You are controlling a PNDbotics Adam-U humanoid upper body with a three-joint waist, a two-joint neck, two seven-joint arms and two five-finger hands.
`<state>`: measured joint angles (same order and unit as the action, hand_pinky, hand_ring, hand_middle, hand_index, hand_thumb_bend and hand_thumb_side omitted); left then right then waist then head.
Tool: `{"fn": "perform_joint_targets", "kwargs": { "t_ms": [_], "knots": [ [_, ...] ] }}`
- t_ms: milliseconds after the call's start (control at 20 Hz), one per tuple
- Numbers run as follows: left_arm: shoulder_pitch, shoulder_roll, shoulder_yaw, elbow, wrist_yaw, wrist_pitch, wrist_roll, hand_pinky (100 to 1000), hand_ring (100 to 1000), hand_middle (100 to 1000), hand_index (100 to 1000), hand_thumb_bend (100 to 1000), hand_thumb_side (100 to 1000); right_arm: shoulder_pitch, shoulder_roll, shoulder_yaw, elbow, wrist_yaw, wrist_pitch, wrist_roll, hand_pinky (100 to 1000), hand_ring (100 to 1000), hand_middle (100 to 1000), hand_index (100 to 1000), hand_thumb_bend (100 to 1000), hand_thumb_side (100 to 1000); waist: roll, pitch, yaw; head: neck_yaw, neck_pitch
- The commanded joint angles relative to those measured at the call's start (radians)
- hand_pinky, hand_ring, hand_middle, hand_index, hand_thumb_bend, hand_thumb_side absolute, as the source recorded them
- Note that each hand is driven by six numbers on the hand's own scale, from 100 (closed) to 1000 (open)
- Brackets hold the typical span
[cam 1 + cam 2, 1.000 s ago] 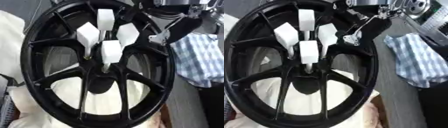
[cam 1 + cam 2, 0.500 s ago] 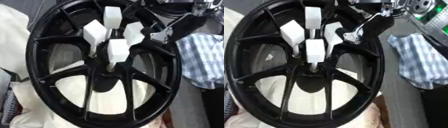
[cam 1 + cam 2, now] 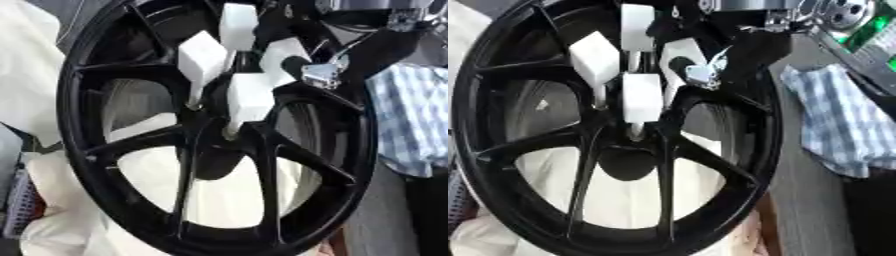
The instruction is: Pull the pin out of the wheel hub.
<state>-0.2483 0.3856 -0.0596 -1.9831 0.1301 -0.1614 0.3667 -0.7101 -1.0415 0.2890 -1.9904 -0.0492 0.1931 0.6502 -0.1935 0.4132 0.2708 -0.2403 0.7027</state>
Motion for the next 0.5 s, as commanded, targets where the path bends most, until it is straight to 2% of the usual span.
{"fn": "perform_joint_targets", "kwargs": {
  "t_ms": [50,200,400,450,500],
  "knots": [
    [-0.009,0.008,-0.003,-0.017,-0.007,0.004,0.000,664,767,576,770,100,754,-0.002,-0.015,-0.020,-0.010,0.017,-0.009,0.006,1000,1000,828,925,100,440,0.005,-0.012,0.001,0.003,-0.001],
    [-0.008,0.006,-0.003,-0.017,-0.010,0.006,0.001,664,767,576,770,100,756,0.001,-0.013,-0.021,-0.010,0.030,-0.024,0.017,1000,1000,830,927,100,400,0.001,-0.006,0.001,0.009,0.001],
    [-0.009,0.004,-0.004,-0.017,-0.012,0.008,0.000,664,767,575,770,100,758,0.005,-0.012,-0.025,-0.010,0.054,-0.031,0.025,1000,998,826,926,100,311,-0.002,0.001,0.001,0.011,-0.002],
    [-0.009,0.003,-0.005,-0.017,-0.012,0.009,0.000,664,767,575,770,100,758,0.007,-0.011,-0.026,-0.010,0.059,-0.028,0.024,1000,997,826,926,100,266,-0.003,0.002,0.001,0.011,-0.003],
    [-0.009,0.003,-0.005,-0.017,-0.013,0.009,-0.001,664,767,575,770,100,759,0.012,-0.012,-0.029,-0.010,0.064,-0.027,0.021,1000,996,825,926,100,282,-0.004,0.004,0.001,0.011,-0.005]
  ]
}}
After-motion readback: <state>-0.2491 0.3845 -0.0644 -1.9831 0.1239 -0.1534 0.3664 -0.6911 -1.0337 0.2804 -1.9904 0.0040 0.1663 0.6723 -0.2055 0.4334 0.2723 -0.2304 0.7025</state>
